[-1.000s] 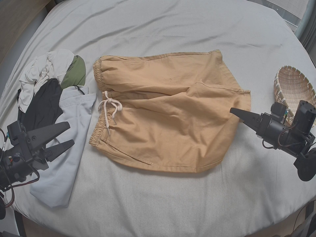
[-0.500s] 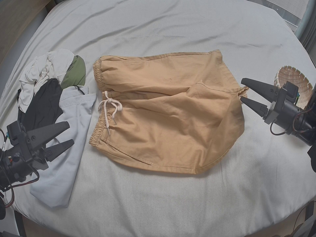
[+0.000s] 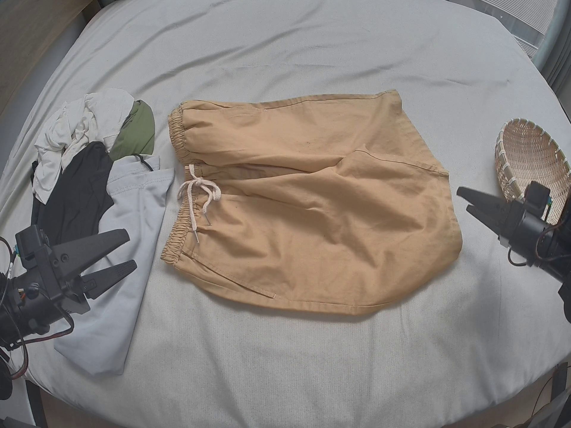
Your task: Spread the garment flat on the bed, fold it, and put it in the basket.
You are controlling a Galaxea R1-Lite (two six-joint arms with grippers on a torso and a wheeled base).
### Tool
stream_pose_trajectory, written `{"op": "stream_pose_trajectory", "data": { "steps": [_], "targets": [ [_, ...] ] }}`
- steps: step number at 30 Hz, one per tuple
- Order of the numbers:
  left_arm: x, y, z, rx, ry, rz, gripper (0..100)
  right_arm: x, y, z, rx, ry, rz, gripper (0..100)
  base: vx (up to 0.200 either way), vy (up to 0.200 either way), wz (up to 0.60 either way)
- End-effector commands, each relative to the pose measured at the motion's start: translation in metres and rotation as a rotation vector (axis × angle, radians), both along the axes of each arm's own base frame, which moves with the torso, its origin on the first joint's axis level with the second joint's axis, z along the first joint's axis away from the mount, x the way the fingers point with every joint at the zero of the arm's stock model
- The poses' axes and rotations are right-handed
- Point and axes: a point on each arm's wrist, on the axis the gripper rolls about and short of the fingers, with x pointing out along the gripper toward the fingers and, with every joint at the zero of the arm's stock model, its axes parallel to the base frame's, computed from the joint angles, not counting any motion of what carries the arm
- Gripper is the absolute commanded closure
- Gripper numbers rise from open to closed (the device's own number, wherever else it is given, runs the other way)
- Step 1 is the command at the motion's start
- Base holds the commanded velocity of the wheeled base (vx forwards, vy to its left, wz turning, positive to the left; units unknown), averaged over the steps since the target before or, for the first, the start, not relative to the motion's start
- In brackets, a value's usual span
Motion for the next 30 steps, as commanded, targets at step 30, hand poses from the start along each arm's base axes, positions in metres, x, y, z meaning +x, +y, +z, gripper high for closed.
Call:
{"op": "stream_pose_trajectory", "data": {
  "steps": [30],
  "targets": [
    [-0.003,0.001,-0.003,0.002,0.007,0.004,0,-0.020,0.024,-0.044,-0.103,0.021,0.189,0,0.000,0.000,0.00]
  ]
}}
